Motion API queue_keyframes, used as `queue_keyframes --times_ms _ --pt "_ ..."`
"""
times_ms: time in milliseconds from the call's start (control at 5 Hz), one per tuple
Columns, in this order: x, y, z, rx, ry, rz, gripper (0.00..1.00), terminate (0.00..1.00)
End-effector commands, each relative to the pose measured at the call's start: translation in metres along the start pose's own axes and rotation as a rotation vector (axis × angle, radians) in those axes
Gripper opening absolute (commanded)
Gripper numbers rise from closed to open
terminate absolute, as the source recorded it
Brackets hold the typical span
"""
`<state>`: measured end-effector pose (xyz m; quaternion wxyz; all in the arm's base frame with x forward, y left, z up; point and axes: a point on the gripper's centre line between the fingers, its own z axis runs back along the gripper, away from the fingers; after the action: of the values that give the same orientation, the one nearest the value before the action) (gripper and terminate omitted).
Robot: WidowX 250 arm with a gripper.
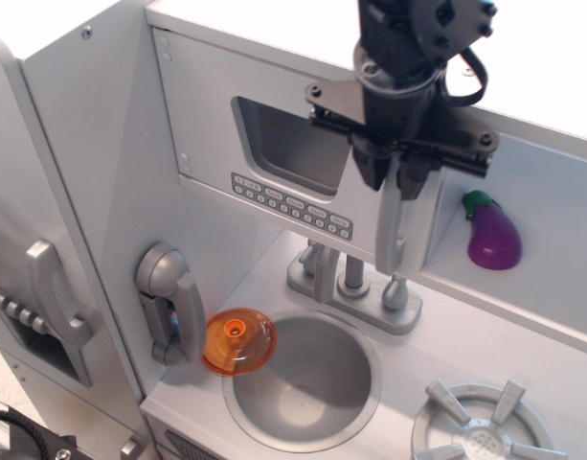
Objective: Open microwave
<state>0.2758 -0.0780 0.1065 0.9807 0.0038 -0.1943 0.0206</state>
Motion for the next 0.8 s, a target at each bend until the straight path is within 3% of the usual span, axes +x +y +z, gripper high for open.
queue_keyframes --times_ms 0,200,400,600 --pt "-0.027 0.015 0.025 -0.05 0.104 -0.055 0.0 0.0" --pt "-0.04 0.02 0.034 -0.03 0.18 -0.083 1.0 0.0" --pt "-0.057 0.002 0.038 -0.077 0.407 -0.12 1.0 0.0" --pt "-0.063 -0.031 0.036 -0.106 0.441 -0.134 1.0 0.0"
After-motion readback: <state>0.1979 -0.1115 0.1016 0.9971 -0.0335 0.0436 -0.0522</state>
